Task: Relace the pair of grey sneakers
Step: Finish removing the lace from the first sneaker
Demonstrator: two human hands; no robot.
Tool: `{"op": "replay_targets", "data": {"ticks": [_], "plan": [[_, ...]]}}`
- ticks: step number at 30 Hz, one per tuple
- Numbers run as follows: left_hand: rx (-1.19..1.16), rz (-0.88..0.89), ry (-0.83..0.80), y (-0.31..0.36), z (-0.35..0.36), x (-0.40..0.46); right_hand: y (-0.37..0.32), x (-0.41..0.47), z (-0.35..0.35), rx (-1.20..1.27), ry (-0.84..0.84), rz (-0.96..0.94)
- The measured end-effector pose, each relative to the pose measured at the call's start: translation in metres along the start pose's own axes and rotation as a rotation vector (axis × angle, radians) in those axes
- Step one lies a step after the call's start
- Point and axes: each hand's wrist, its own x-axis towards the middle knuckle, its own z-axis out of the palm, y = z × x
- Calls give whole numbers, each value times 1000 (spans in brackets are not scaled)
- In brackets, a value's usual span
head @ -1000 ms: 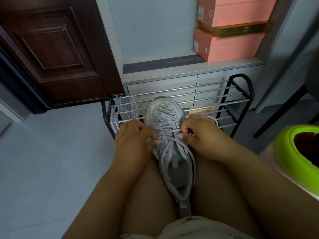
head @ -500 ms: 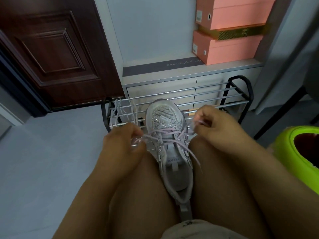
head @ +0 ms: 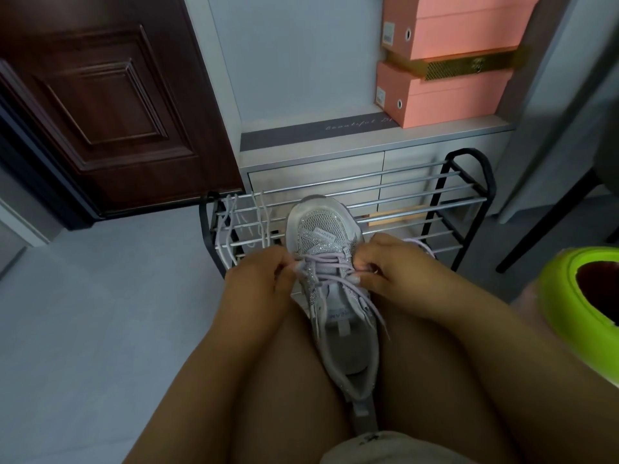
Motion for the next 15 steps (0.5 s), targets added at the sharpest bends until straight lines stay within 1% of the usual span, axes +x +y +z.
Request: {"op": "replay_targets", "data": {"ticks": [1, 4, 6, 10, 12, 15], "plan": [[-8, -34, 43, -2, -3, 1, 1, 0, -2, -7, 41, 9], [-70, -145, 217, -10, -15, 3, 8, 0, -15, -18, 326, 95], [-114, -189, 311, -13, -23, 2, 14, -2, -22, -29, 459, 156], [-226, -265, 476, -21, -35, 1, 14, -4, -16, -14, 589, 176], [-279, -294, 506, -24, -38, 0, 17, -4, -16, -35, 640, 206], [-346, -323, 541, -24, -41, -3, 25, -4, -32, -33, 777, 314]]}}
